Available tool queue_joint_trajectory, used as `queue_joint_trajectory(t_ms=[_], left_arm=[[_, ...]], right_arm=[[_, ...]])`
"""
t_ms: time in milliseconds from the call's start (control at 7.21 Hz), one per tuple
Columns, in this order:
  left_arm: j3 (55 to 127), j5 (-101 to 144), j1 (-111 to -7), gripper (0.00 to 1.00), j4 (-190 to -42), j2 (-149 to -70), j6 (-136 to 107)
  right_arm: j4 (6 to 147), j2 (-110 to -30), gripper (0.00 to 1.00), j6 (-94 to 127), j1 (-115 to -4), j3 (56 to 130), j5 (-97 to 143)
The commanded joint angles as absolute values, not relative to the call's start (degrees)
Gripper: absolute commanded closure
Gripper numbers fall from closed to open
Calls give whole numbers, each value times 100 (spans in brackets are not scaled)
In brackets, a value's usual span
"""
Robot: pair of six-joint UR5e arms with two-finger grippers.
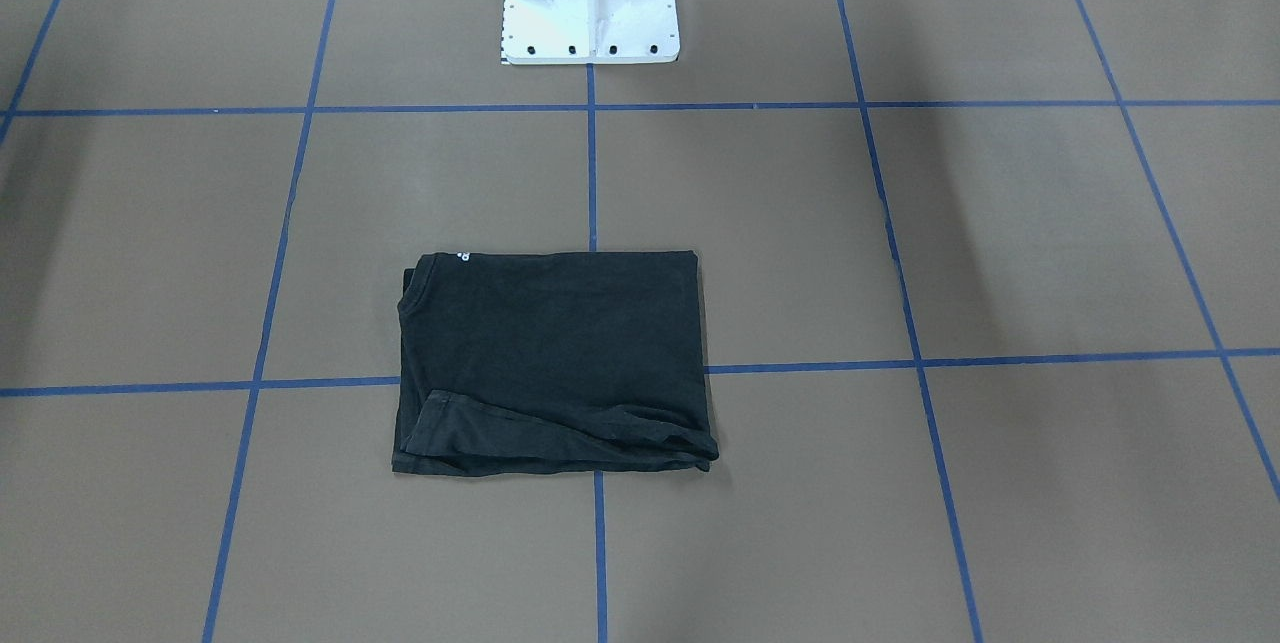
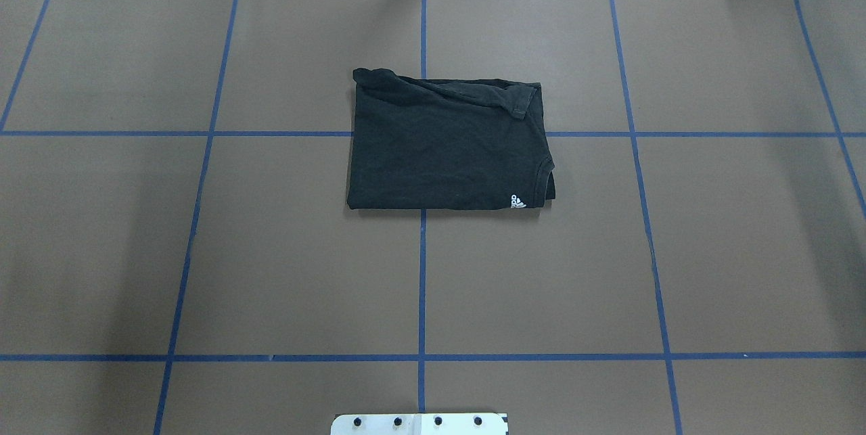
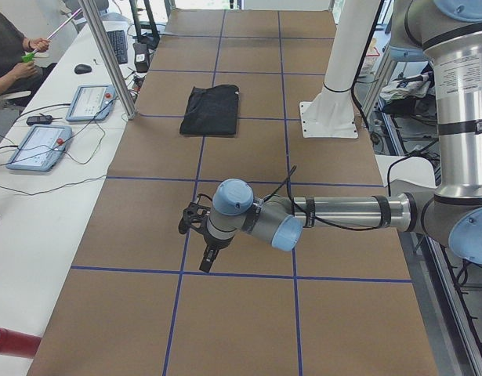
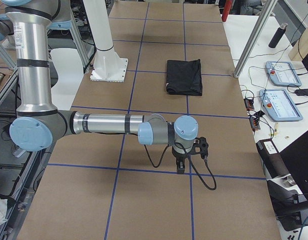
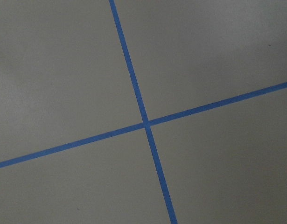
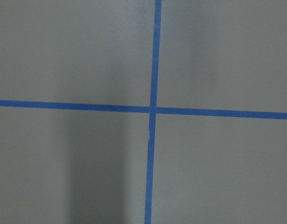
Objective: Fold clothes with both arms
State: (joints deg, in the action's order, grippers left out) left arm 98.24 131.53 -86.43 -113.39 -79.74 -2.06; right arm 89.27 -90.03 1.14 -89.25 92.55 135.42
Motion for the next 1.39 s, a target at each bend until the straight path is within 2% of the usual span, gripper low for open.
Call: queue_joint_trajectory(t_ms=[0,416,1248], left_arm=[[10079,13157,-8596,0,-10454,-8033,235],[10151,13157,-8596,0,-9364,-8453,237],[9897,13166,-8622,0,-9352,-8402,712]], right_arm=[[10215,-9114,0,140,-8912,10165,13588],[10266,-9123,0,141,-8895,10125,13667],[9616,-9246,0,36,-8675,9827,13211]])
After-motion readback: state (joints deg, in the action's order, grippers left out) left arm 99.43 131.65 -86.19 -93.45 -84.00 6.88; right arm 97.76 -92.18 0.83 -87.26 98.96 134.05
